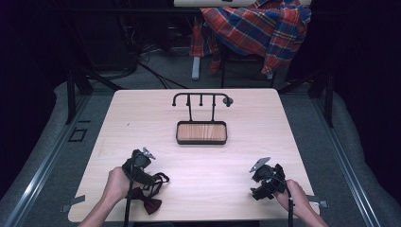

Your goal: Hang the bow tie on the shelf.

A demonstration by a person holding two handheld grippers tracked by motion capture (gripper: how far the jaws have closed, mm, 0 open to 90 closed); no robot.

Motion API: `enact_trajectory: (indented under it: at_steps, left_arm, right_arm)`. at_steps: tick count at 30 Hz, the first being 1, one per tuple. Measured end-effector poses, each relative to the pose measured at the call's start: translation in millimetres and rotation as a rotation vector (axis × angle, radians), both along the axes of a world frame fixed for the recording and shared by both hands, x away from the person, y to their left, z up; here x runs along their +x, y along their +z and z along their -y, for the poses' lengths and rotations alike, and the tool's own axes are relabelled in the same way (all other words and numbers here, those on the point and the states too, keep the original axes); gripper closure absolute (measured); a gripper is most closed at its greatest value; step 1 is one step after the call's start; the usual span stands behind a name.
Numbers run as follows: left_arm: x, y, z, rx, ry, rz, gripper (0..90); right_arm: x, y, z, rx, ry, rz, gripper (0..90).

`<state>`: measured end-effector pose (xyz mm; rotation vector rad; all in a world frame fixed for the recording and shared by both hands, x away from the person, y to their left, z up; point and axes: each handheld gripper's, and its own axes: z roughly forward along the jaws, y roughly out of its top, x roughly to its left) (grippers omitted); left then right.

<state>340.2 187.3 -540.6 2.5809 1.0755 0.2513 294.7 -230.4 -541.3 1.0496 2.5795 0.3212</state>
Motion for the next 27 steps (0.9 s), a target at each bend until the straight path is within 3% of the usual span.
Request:
enact_trajectory:
  at_steps: [7,17,27]
  left_arm:
    - [-1.5,-4.3,6.8,0.022,-0.044,-0.002,47.8]
    - [-5.3,-7.2,10.6,0.032,-0.107,-0.037,73.3]
    - [-8.0,-8.7,13.2,0.059,-0.135,-0.024,85.6]
  right_arm:
    - [0.1,-0.4,0.0,0.002,0.001,-0.002,15.2]
    - [-0.4,0.3,0.2,-0.005,0.001,0.002,15.2]
    - [-0.5,0.4,-0.1,-0.007,0.000,0.002,15.2]
